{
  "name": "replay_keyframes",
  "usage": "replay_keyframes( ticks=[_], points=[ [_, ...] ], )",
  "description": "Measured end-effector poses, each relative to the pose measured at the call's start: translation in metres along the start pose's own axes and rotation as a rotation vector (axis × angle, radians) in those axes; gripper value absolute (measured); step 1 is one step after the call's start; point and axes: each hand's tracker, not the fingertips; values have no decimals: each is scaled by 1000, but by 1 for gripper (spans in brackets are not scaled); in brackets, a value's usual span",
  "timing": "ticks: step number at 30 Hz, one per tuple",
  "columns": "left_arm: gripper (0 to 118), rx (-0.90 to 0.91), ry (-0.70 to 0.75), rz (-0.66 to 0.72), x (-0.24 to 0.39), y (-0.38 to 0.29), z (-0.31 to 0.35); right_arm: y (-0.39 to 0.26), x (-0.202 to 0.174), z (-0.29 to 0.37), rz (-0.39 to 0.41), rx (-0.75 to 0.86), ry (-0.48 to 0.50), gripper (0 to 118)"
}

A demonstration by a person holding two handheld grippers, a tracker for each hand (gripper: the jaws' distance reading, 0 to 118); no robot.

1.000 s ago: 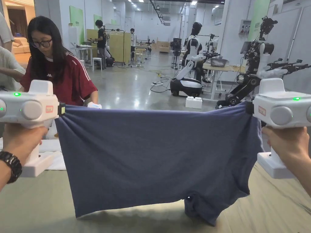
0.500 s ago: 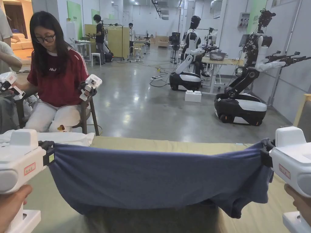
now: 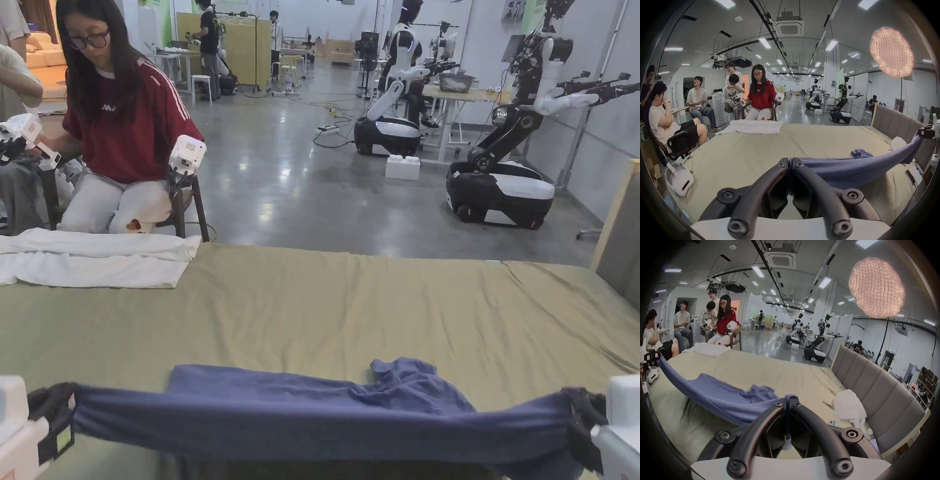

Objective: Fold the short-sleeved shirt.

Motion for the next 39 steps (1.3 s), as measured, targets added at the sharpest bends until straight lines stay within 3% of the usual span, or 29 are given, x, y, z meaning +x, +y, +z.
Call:
replay_keyframes(
  ticks=[3, 8, 12, 21, 22, 24, 26, 29, 32, 34, 39],
  points=[
    [0, -67, -2, 15, -2, -38, 14, -35, -1, 10, -46, -83, 17, 0],
    [0, -200, 12, 6, -7, -102, 14, -89, -13, 20, -37, -210, 38, 0],
    [0, -259, 19, -16, -9, -133, 10, -125, -25, 14, 45, -301, 44, 0],
    [0, -415, 9, -27, -12, -164, -5, -177, -36, -12, 63, -430, 77, 2],
    [0, -453, 6, -26, -10, -170, -8, -180, -37, -16, 51, -457, 88, 9],
    [6, -490, 10, -36, -9, -174, -10, -183, -38, -17, 37, -488, 101, 35],
    [29, -496, 20, -48, -7, -172, -7, -180, -39, -15, 38, -497, 92, 57],
    [41, -479, 44, -51, -7, -161, -1, -166, -39, -7, 32, -436, 69, 60],
    [60, -388, 37, -50, -2, -140, 4, -144, -41, -6, -8, -327, 47, 65],
    [60, -334, 21, -53, 5, -126, -1, -130, -45, -11, -47, -253, 49, 72],
    [60, -205, 6, -47, 35, -90, -22, -90, -65, -28, -124, -40, 20, 72]
  ],
)
